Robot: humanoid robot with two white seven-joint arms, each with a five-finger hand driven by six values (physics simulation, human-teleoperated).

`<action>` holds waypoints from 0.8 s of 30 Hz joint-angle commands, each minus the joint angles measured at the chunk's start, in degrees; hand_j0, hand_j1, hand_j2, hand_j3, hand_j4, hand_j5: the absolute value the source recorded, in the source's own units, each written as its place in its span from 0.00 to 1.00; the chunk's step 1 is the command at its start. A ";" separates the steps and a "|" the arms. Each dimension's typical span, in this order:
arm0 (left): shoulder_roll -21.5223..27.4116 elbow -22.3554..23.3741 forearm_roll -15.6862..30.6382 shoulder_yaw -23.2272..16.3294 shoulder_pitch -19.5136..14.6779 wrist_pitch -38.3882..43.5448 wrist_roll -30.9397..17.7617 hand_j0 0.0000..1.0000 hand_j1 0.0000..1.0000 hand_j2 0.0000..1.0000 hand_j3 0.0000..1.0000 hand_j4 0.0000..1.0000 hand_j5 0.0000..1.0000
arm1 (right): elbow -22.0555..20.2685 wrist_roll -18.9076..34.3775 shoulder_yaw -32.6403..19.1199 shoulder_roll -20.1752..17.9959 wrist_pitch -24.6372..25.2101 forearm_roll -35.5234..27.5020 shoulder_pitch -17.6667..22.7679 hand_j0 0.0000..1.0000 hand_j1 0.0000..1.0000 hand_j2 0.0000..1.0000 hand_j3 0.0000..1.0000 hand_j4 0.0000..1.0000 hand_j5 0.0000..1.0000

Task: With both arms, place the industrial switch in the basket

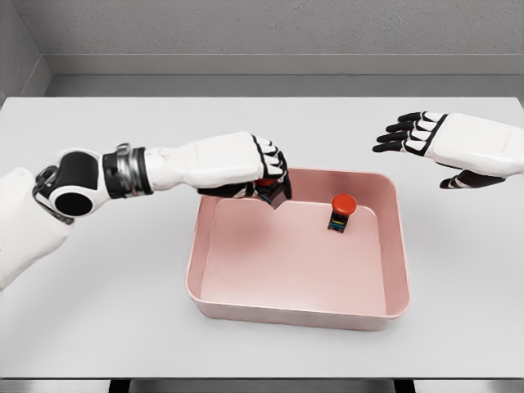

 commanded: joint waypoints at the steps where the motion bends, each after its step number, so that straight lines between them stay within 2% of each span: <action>1: -0.22 -1.52 0.28 -0.31 0.09 0.13 0.21 0.93 0.93 0.93 0.93 0.93 0.93 | -0.03 -0.03 -0.03 -0.07 0.11 -0.35 0.00 1.00 1.00 1.00 1.00 1.00 1.00; 2: -0.22 -1.61 0.28 -0.31 0.00 0.13 0.21 1.00 1.00 1.00 1.00 1.00 1.00 | -0.03 -0.03 -0.03 0.01 0.11 -0.35 0.00 1.00 1.00 1.00 1.00 1.00 1.00; 15: -0.22 -3.19 0.28 -0.40 -0.44 0.13 0.21 1.00 1.00 1.00 1.00 1.00 1.00 | -0.65 -0.03 -0.03 -0.16 0.11 -0.27 0.00 1.00 1.00 1.00 1.00 1.00 1.00; 16: 0.75 -2.93 0.45 0.03 -0.44 0.13 0.30 1.00 1.00 1.00 1.00 1.00 1.00 | -0.74 -0.03 -0.03 -0.16 0.11 -0.27 0.00 1.00 1.00 1.00 1.00 1.00 1.00; 18: 6.55 -2.49 1.42 0.91 -0.26 0.13 0.30 1.00 1.00 1.00 1.00 1.00 1.00 | -0.74 -0.03 -0.03 -0.25 0.11 -0.27 0.00 1.00 1.00 1.00 1.00 1.00 1.00; 20: 11.82 -2.23 4.84 0.92 0.00 0.13 0.30 1.00 1.00 1.00 1.00 1.00 1.00 | -0.74 0.06 -0.03 -0.25 0.11 -0.27 0.09 1.00 1.00 1.00 1.00 1.00 1.00; 24: 17.53 -1.52 6.87 2.14 0.79 0.13 0.30 1.00 1.00 1.00 1.00 1.00 1.00 | -0.74 -0.03 -0.03 -0.34 0.11 -0.27 0.09 1.00 1.00 1.00 1.00 1.00 1.00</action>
